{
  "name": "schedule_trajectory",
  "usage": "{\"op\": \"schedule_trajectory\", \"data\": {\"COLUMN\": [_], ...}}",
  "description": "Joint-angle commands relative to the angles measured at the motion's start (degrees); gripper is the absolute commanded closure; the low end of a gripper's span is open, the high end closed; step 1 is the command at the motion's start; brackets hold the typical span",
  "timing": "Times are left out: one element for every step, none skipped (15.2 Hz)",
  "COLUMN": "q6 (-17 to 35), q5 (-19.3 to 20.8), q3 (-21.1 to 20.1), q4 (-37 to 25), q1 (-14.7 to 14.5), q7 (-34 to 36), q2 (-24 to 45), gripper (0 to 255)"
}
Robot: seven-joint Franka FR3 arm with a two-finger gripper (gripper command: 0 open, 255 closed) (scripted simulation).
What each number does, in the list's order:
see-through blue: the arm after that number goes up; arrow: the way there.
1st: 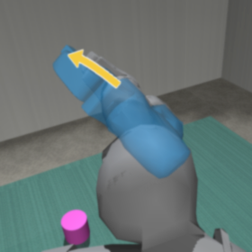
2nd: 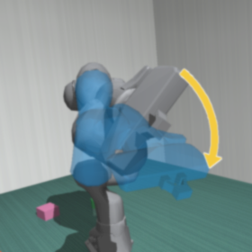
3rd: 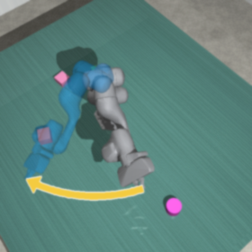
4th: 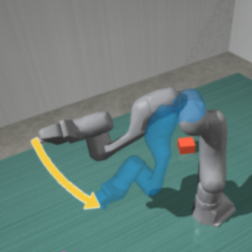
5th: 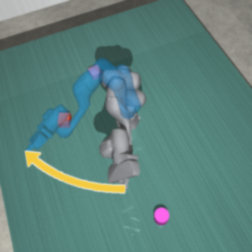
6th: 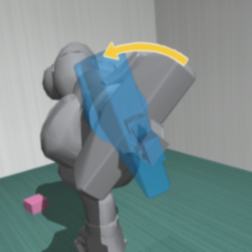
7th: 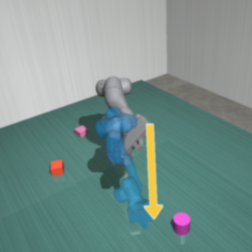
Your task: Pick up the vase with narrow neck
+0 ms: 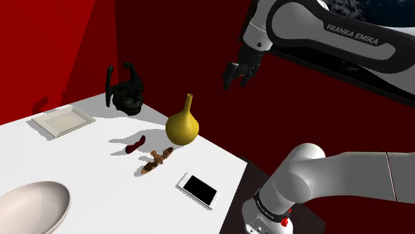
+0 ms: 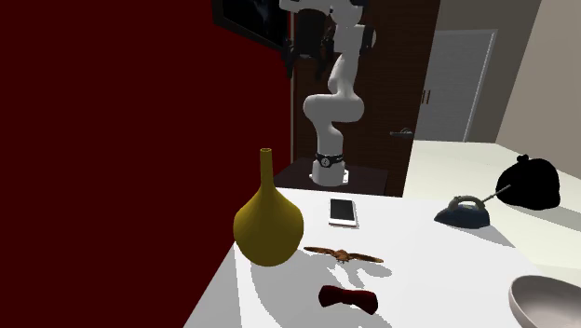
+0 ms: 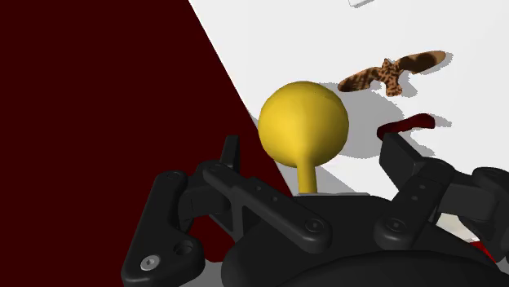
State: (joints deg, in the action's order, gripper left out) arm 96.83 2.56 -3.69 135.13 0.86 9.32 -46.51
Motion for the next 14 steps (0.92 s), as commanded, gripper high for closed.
{"op": "schedule_trajectory", "data": {"q6": [0.0, 1.91, 3.79, 5.65, 7.48, 9.28, 11.04, 12.77, 14.45, 16.08, 17.67, 19.2, 20.68, 22.1], "q5": [0.0, -0.11, -0.21, -0.3, -0.38, -0.45, -0.51, -0.55, -0.58, -0.6, -0.61, -0.61, -0.59, -0.57], "q3": [0.0, -0.09, -0.17, -0.26, -0.35, -0.44, -0.53, -0.61, -0.69, -0.77, -0.86, -0.94, -1.01, -1.1], "q4": [0.0, 0.23, 0.38, 0.44, 0.42, 0.32, 0.14, -0.13, -0.48, -0.91, -1.43, -2.02, -2.69, -3.45], "q1": [0.0, 0.17, 0.34, 0.51, 0.68, 0.86, 1.03, 1.2, 1.37, 1.54, 1.72, 1.89, 2.06, 2.24], "q7": [0.0, 0.47, 0.93, 1.39, 1.84, 2.29, 2.75, 3.19, 3.64, 4.09, 4.53, 4.97, 5.41, 5.84], "q2": [0.0, 1.6, 3.27, 4.99, 6.77, 8.59, 10.47, 12.38, 14.34, 16.33, 18.35, 20.4, 22.48, 24.57], "gripper": [0, 0, 0, 0, 0, 0, 0, 0, 0, 0, 0, 0, 0, 0]}}
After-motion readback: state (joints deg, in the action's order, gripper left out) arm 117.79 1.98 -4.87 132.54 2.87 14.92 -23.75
